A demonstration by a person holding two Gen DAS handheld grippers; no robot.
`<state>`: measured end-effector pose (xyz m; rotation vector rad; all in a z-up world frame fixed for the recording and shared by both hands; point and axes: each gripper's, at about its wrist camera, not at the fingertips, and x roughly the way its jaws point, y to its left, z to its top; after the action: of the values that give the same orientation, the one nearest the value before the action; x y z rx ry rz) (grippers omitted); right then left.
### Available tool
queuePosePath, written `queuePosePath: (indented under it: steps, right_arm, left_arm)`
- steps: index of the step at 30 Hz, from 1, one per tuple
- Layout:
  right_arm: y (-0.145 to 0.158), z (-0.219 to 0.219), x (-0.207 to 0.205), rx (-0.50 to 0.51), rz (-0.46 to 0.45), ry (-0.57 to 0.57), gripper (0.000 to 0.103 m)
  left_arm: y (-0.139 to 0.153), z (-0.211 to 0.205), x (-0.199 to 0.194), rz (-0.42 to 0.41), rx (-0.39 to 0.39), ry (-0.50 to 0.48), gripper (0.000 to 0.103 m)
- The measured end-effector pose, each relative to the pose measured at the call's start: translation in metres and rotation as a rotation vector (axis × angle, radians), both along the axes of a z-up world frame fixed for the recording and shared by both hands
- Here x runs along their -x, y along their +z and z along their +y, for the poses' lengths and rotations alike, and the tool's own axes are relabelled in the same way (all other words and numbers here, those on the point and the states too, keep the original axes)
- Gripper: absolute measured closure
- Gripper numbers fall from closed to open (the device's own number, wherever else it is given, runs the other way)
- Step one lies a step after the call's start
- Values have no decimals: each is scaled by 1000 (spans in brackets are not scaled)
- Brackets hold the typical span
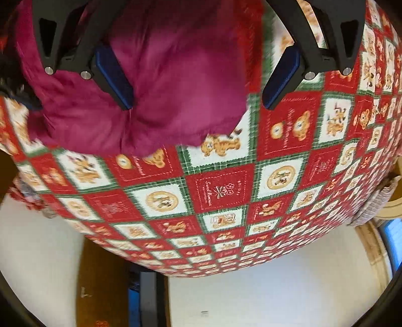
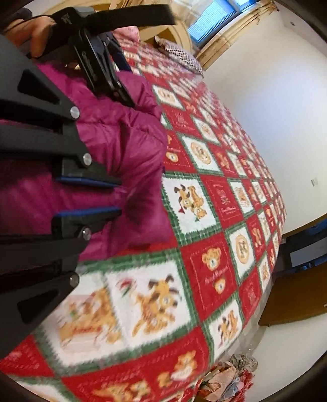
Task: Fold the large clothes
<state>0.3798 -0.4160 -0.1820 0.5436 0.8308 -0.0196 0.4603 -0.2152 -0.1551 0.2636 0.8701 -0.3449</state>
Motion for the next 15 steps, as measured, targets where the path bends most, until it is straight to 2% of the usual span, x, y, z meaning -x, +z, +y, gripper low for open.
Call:
queuePosePath:
  steps: [2, 3, 6, 8, 12, 15]
  right_arm:
    - [16, -3, 20, 20, -27, -1, 84]
    - [25, -2, 31, 48, -37, -5, 78]
    - [49, 9, 62, 99, -78, 13, 78]
    - [62, 24, 88, 84, -108, 64, 78]
    - [64, 62, 124, 67, -121, 186, 78]
    - [48, 78, 138, 59, -74, 227, 78]
  left_arm:
    - [11, 12, 14, -33, 4, -9, 1]
    - [18, 22, 26, -45, 18, -19, 1]
    - [25, 39, 48, -31, 68, -43, 1]
    - [22, 49, 64, -6, 92, -45, 1]
    - [9, 54, 82, 21, 116, -27, 1]
    - [5, 49, 82, 22, 104, -15, 1]
